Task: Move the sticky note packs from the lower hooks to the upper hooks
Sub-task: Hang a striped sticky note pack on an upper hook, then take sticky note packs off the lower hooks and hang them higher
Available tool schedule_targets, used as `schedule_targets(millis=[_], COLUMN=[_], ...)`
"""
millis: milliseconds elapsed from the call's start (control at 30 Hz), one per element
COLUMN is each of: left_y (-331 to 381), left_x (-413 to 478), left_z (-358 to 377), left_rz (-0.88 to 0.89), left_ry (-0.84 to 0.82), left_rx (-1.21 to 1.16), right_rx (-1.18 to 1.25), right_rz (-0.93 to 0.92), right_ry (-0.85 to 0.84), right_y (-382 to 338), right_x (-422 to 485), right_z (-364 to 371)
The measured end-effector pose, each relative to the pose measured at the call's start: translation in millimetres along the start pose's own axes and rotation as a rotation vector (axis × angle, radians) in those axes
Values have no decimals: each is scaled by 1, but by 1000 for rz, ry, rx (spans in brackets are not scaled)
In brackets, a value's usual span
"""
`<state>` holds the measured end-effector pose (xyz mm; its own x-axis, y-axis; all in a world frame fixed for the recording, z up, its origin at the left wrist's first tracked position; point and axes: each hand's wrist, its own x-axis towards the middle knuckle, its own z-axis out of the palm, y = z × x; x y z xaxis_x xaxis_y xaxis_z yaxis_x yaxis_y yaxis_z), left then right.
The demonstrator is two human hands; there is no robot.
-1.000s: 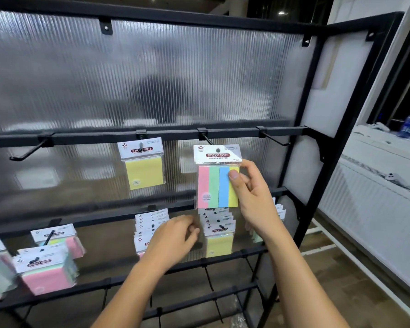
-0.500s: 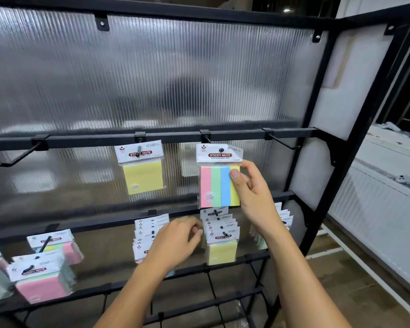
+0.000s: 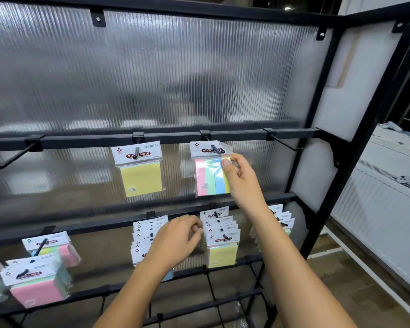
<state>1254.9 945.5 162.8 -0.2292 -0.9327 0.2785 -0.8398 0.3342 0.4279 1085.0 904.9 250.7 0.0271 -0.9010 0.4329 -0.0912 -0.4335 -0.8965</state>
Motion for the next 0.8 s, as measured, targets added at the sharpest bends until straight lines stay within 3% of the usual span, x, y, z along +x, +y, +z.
schedule_targets(millis=[300, 633, 800], left_y=[-10, 6, 9], left_x=[-4, -27, -40], left_z=[10, 41, 61], left_rz=[-18, 45, 11], left_ry=[-1, 126, 72], left_rx=[18, 217, 83], right_rx=[-52, -11, -114], right_rz=[150, 403, 454], right_ry=[86, 127, 128], right_y=[26, 78, 99], right_x=[-4, -91, -135], right_z=[2, -18, -27])
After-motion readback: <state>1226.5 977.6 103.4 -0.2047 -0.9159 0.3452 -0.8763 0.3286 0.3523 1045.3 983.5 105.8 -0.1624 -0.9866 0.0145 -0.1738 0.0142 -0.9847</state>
